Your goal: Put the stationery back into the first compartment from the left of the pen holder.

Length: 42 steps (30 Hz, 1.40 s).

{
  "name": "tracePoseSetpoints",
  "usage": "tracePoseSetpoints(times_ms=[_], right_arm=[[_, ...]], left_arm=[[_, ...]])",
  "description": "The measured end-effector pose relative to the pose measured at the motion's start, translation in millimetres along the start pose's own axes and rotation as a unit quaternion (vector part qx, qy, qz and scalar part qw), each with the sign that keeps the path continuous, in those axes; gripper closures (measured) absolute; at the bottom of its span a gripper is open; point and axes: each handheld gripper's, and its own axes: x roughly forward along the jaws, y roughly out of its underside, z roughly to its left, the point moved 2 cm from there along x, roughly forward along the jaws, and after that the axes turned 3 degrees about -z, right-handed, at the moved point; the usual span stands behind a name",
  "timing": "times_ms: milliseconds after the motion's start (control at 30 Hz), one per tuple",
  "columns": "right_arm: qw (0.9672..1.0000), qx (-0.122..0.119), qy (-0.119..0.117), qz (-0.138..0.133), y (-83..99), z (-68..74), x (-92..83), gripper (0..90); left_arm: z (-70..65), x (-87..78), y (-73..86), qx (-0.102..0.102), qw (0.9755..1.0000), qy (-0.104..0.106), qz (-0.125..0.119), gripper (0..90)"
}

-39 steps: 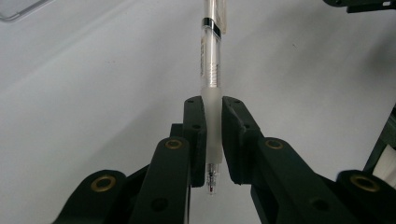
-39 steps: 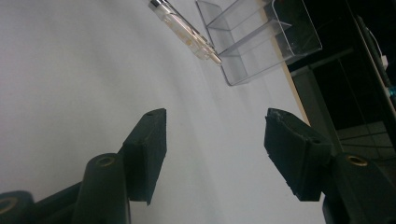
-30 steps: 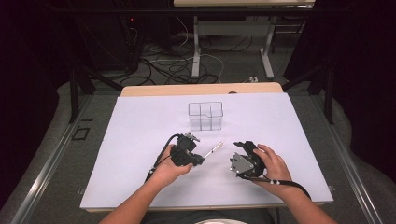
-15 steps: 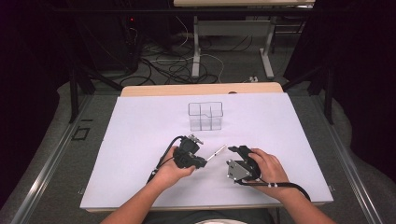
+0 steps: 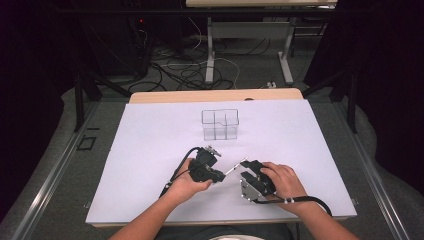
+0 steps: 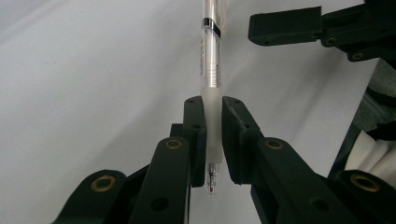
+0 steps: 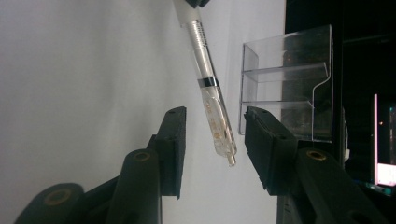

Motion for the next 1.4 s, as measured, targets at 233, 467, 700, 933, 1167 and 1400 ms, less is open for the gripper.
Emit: tracePoseSetpoints(times_ms=[233, 467, 700, 933, 1167, 1400], right_arm=[[0.9987, -0.05, 0.006, 0.005, -3.4, 6.2, 3.6, 63.2], [0.997, -0.076, -0.006, 0.011, -4.7, 7.7, 5.3, 68.2], [0.995, -0.098, -0.01, 0.016, -7.0, 7.5, 4.1, 71.5], [0.9939, -0.108, -0.013, 0.012, -8.2, 9.4, 4.0, 77.0], [0.9931, -0.114, -0.019, 0.021, -8.9, 11.7, 3.6, 79.1], [0.9933, -0.112, -0.021, 0.019, -8.6, 11.9, 4.3, 79.3]], left_arm=[[-5.3, 1.1, -0.4, 0.005, 0.9999, 0.008, 0.004, 80.5], [-11.0, 3.3, -1.1, 0.01, 0.9998, 0.018, 0.005, 80.5], [-15.7, 4.5, -1.9, 0.008, 0.9995, 0.03, 0.006, 80.5], [-17.4, 4.6, -2.3, 0.005, 0.9995, 0.032, 0.001, 80.5], [-16.6, 4.8, -1.9, 0.007, 0.9993, 0.037, 0.005, 80.4], [-15.1, 4.5, -1.5, 0.006, 0.9992, 0.039, 0.002, 79.7]])
